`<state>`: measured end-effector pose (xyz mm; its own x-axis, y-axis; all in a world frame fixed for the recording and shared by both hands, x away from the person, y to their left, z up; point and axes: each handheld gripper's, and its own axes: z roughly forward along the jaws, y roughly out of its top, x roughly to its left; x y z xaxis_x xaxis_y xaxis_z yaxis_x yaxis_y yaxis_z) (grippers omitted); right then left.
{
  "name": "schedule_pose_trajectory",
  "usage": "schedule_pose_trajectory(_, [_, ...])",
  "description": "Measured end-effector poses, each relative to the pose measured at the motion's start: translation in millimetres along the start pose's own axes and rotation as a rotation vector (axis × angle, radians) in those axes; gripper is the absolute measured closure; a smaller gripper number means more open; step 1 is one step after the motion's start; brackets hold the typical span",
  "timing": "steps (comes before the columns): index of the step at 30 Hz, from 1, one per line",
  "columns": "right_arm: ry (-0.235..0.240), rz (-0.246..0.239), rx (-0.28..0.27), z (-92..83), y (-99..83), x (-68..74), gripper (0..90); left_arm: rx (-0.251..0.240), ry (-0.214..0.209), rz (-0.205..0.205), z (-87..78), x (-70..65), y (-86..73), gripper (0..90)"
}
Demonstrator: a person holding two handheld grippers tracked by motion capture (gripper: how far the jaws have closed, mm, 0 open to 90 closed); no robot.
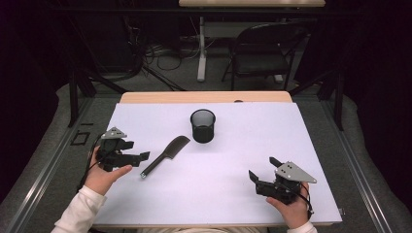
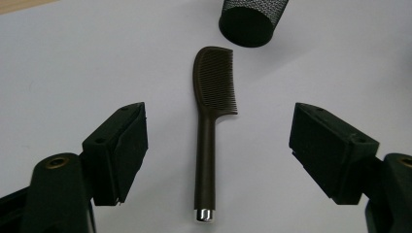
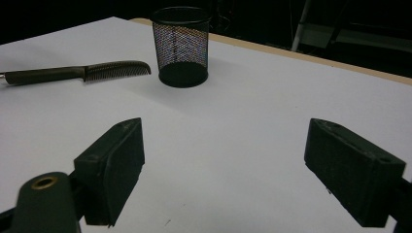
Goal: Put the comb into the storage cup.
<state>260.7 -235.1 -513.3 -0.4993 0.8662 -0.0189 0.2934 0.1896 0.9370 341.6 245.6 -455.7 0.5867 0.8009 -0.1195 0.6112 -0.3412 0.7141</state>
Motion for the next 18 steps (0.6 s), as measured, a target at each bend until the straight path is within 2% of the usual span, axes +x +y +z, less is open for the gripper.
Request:
schedule_pose_trajectory(6, [0.002,0.001,0.0,0.5,-0.2,-0.1,14.4,0.033,-0.025,-0.001,4.0,0.3,3.5,26.7])
schedule_pose_trajectory(18, [0.005,0.002,0.005,1.0,-0.5,-0.4,14.4,0.099,-0.029,0.007,16.2,2.6,10.2,27.9])
